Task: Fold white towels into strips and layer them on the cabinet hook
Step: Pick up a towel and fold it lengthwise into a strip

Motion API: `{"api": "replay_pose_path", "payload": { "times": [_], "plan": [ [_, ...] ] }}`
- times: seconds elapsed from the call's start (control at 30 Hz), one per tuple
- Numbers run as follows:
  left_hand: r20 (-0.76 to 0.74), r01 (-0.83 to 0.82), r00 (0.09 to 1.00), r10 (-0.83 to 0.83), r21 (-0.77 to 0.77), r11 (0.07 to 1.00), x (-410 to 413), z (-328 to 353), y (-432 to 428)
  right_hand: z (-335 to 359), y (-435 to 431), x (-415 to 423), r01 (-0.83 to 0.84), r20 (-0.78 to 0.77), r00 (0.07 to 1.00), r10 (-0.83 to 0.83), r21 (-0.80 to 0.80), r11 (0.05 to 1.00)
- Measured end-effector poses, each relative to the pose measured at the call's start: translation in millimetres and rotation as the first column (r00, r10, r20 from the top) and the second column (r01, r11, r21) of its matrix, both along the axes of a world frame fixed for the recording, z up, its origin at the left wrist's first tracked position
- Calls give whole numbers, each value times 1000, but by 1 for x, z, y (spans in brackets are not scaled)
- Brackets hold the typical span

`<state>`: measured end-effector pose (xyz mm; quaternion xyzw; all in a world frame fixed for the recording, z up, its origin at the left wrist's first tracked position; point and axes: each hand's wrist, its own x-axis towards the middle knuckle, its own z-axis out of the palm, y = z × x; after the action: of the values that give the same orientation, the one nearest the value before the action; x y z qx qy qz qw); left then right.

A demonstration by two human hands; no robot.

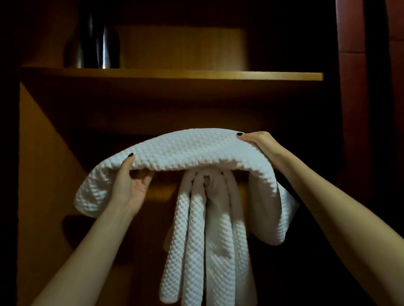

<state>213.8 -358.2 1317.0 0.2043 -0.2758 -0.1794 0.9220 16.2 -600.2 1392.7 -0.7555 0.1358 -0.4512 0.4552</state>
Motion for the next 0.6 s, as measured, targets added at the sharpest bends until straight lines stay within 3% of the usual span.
{"api": "replay_pose_path", "payload": {
  "times": [0.2, 0.33, 0.5, 0.6],
  "plan": [
    [76, -87, 994, 78, 123, 989, 38, -3, -37, 21, -41, 33, 47, -128, 991, -42, 36, 998],
    [97, -130, 989, 116, 159, 979, 59, -2, -62, 15, -64, 53, 43, -97, 995, -37, 64, 997],
    [74, -154, 987, 143, 176, 972, 87, -12, -93, -2, -94, 82, 188, -203, 962, -181, 16, 982],
    [80, -146, 988, 132, 199, 969, 103, -13, -108, -4, -107, 100, 255, -179, 950, -255, -23, 967]
  ]
}}
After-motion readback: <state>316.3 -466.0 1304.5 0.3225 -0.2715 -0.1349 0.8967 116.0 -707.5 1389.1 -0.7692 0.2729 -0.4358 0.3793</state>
